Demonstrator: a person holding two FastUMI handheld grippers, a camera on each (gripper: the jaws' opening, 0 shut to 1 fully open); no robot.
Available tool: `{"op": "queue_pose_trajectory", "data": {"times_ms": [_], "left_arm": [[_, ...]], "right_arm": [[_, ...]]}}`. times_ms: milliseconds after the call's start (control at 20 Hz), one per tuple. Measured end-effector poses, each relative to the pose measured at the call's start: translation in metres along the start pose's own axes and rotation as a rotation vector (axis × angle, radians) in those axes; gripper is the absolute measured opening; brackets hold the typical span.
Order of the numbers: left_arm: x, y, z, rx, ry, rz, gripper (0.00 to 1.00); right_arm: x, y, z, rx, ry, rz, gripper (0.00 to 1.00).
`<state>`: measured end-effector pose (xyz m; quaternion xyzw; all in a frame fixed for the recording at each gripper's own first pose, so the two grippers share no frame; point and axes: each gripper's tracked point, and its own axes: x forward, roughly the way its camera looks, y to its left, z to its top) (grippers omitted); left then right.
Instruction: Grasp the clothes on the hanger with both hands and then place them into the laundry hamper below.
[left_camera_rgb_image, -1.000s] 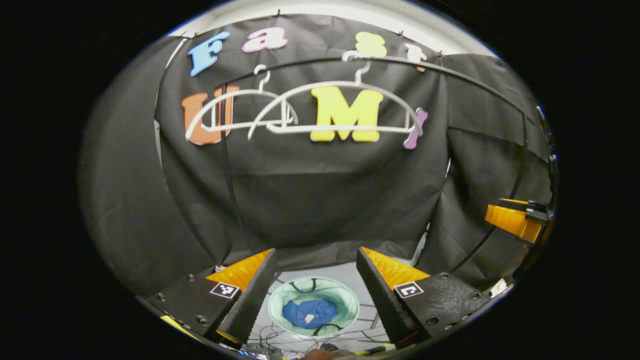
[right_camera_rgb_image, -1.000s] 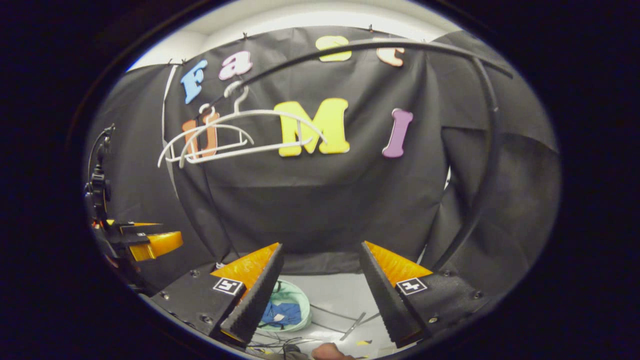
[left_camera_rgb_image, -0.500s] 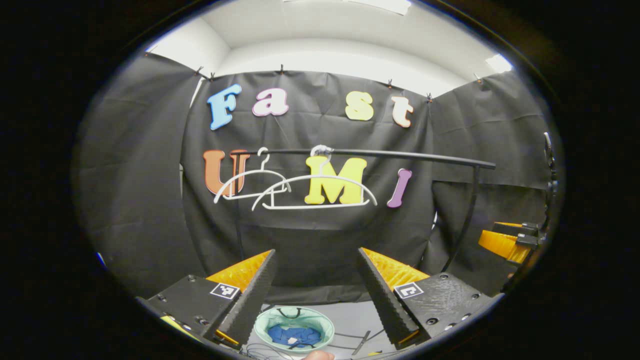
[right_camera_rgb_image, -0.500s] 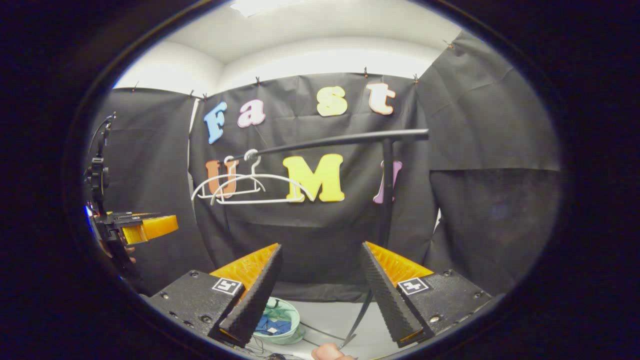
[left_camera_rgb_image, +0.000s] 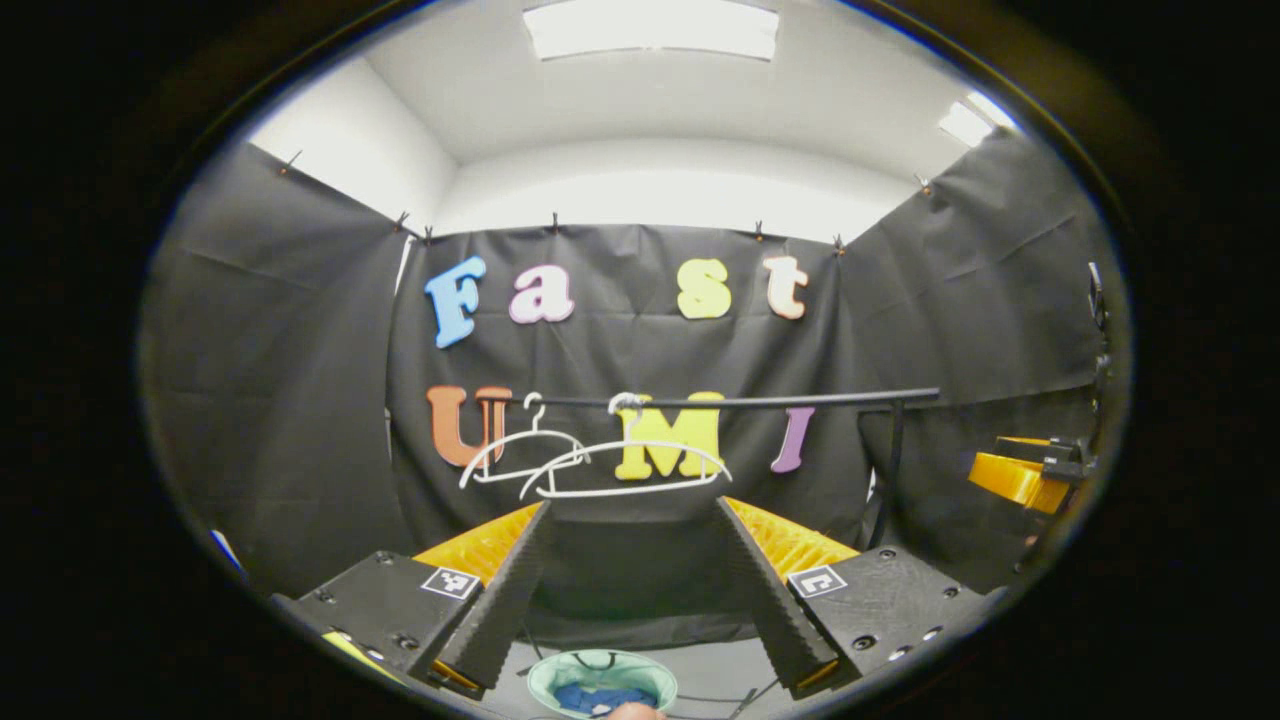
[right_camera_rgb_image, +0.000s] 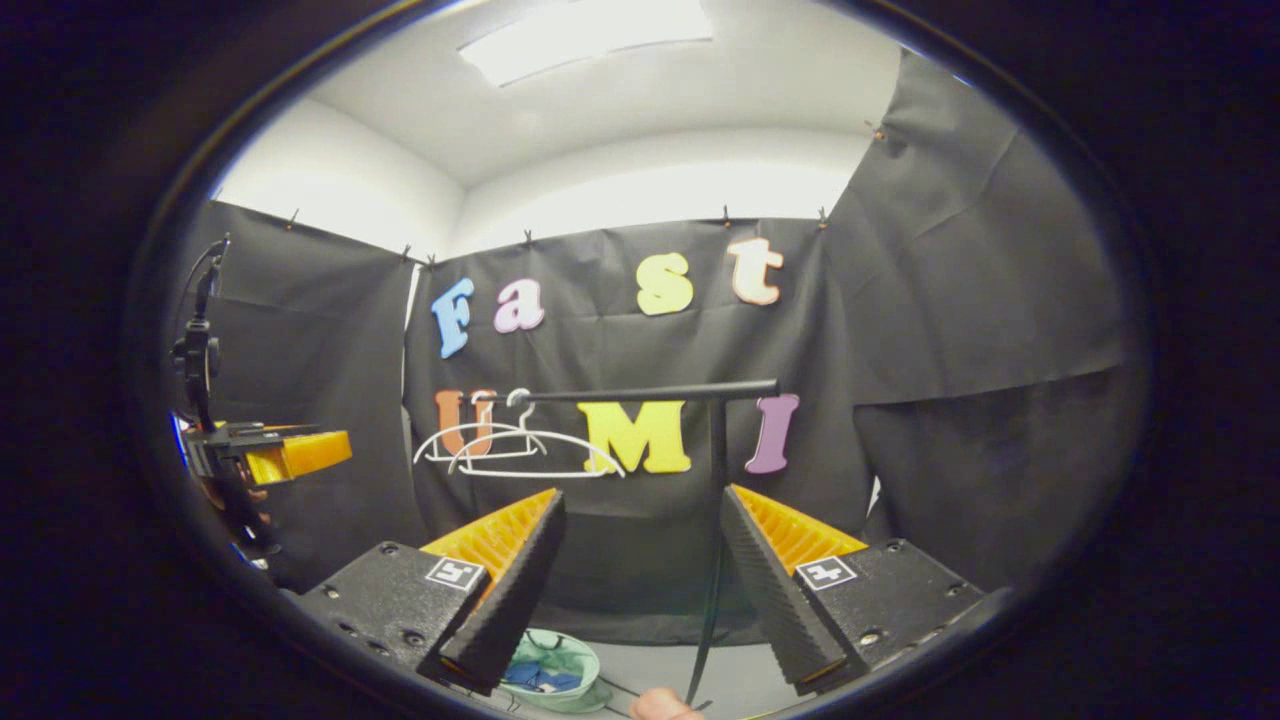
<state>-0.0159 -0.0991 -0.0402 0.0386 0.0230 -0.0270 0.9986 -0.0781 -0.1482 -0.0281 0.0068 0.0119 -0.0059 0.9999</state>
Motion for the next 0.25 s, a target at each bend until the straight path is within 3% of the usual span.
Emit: {"op": "queue_pose_trajectory", "data": {"times_ms": [250], "left_arm": [[-0.005,0.015,0.023,-0.003,-0.086,0.011,1.00]], "right_arm": [[-0.003,-0.010,0.024,-0.058,-0.067,-0.058,0.99]]}}
